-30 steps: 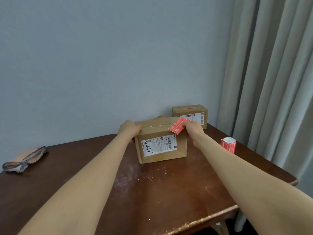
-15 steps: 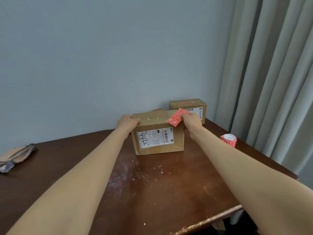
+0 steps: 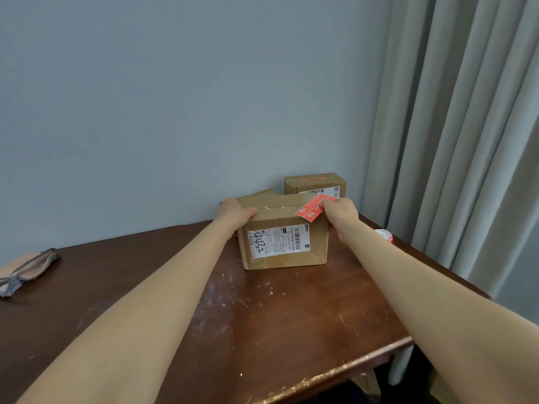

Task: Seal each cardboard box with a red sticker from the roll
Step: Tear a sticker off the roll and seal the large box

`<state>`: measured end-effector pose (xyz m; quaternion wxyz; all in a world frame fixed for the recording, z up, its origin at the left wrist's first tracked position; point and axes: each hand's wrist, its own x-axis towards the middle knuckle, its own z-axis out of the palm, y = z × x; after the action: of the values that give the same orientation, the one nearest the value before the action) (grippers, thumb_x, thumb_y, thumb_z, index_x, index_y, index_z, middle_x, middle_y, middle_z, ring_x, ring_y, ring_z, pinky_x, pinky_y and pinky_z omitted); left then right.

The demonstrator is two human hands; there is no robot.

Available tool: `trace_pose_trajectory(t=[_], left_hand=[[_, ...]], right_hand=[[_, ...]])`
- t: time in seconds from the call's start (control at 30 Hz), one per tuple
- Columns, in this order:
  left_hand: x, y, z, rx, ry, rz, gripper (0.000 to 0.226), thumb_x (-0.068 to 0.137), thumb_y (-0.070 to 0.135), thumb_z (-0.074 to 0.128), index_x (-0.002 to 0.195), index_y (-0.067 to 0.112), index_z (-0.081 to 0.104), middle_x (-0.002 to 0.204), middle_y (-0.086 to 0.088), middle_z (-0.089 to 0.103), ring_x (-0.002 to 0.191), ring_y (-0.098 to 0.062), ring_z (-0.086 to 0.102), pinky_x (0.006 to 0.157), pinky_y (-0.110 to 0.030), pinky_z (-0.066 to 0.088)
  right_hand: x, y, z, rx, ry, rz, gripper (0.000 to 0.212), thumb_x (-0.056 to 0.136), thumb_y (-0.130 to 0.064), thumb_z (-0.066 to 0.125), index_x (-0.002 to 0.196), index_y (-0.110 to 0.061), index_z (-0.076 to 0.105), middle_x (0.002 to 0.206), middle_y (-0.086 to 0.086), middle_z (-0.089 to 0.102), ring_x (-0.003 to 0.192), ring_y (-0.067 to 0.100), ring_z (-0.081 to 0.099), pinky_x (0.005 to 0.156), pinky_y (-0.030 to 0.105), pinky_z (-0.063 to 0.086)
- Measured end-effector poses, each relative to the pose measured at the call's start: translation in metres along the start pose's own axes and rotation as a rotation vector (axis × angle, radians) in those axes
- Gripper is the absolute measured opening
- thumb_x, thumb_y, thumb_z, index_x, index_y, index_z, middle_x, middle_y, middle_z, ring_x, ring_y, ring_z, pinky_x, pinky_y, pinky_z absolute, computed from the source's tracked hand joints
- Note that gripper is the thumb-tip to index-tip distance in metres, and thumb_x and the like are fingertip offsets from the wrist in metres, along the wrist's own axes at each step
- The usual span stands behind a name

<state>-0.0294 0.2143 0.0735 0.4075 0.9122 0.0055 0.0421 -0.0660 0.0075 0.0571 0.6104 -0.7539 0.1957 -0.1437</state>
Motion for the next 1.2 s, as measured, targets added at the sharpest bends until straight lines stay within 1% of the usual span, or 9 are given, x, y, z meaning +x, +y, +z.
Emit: trace_pose_trajectory(t=[0.07,0.13,0.3,0.4,0.5,0.63,0.73,1.0,1.2], left_hand=[[0.0,0.002,0.0,0.04,0.008,0.009,0.022,0.09,0.023,0.06,0.077,0.01,0.046,0.099,-0.011,0.053,0.085,-0.026,0.052,0.062,-0.034,0.049],[0.001,0.004,-0.001,0.069,0.018,0.019,0.023,0.089,0.022,0.06,0.1,0.003,0.055,0.107,-0.013,0.059,0.086,-0.025,0.053,0.054,-0.028,0.042],[0.008,0.006,0.0,0.118,0.11,0.086,0.046,0.09,0.024,0.059,0.132,0.009,0.049,0.136,-0.011,0.048,0.12,-0.027,0.05,0.089,-0.031,0.042],[0.01,0.016,0.005,0.039,0.18,0.23,0.037,0.091,0.024,0.057,0.127,0.014,0.058,0.133,-0.006,0.055,0.122,-0.022,0.052,0.1,-0.031,0.039],[0.008,0.03,0.012,-0.146,0.087,0.257,0.038,0.09,0.025,0.062,0.125,0.012,0.06,0.126,-0.003,0.061,0.117,-0.018,0.055,0.104,-0.033,0.042],[0.007,0.039,0.019,-0.437,-0.089,0.16,0.043,0.085,0.031,0.069,0.12,0.007,0.061,0.123,-0.006,0.06,0.112,-0.018,0.056,0.096,-0.036,0.05],[0.005,0.042,0.022,-0.59,-0.214,0.111,0.031,0.083,0.029,0.072,0.105,0.009,0.065,0.115,-0.009,0.064,0.109,-0.018,0.059,0.087,-0.031,0.054],[0.001,0.041,0.024,-0.713,-0.233,0.09,0.024,0.083,0.006,0.071,0.106,0.0,0.067,0.091,-0.009,0.071,0.083,-0.017,0.067,0.073,-0.026,0.056],[-0.002,0.043,0.025,-0.726,-0.2,0.07,0.007,0.084,0.005,0.069,0.09,0.007,0.067,0.083,-0.007,0.069,0.074,-0.015,0.065,0.07,-0.026,0.057]], right_hand=[[-0.001,-0.002,-0.001,0.024,-0.013,0.006,0.018,0.094,-0.02,0.049,0.104,-0.011,0.062,0.098,0.006,0.066,0.081,0.016,0.058,0.056,0.023,0.041],[0.001,-0.002,-0.001,0.038,-0.022,0.008,0.016,0.094,-0.019,0.052,0.099,-0.01,0.064,0.096,0.005,0.067,0.08,0.015,0.059,0.058,0.023,0.042],[0.004,-0.007,-0.005,0.011,0.077,-0.096,0.014,0.091,-0.023,0.061,0.083,-0.014,0.068,0.075,-0.006,0.062,0.067,0.005,0.053,0.067,0.023,0.044],[0.003,-0.013,-0.006,0.116,0.089,-0.139,0.009,0.089,-0.022,0.066,0.084,-0.015,0.067,0.075,-0.005,0.063,0.066,0.003,0.054,0.059,0.019,0.042],[-0.001,-0.017,-0.001,0.301,0.008,-0.079,0.006,0.089,-0.015,0.067,0.084,-0.01,0.066,0.075,0.004,0.068,0.059,0.007,0.061,0.051,0.019,0.044],[-0.009,-0.022,0.005,0.621,-0.127,0.015,0.003,0.091,0.001,0.059,0.089,-0.001,0.06,0.076,0.013,0.069,0.054,0.011,0.067,0.046,0.017,0.051],[-0.012,-0.026,0.008,0.711,-0.183,0.049,0.004,0.092,0.004,0.056,0.093,0.002,0.059,0.083,0.017,0.069,0.057,0.014,0.07,0.05,0.018,0.054],[-0.015,-0.027,0.009,0.703,-0.231,0.07,0.005,0.092,0.003,0.057,0.096,0.001,0.061,0.085,0.016,0.071,0.06,0.015,0.071,0.055,0.019,0.057],[-0.014,-0.024,0.008,0.522,-0.188,0.002,0.027,0.09,-0.003,0.063,0.116,0.002,0.057,0.085,0.011,0.07,0.063,0.012,0.069,0.054,0.019,0.055]])
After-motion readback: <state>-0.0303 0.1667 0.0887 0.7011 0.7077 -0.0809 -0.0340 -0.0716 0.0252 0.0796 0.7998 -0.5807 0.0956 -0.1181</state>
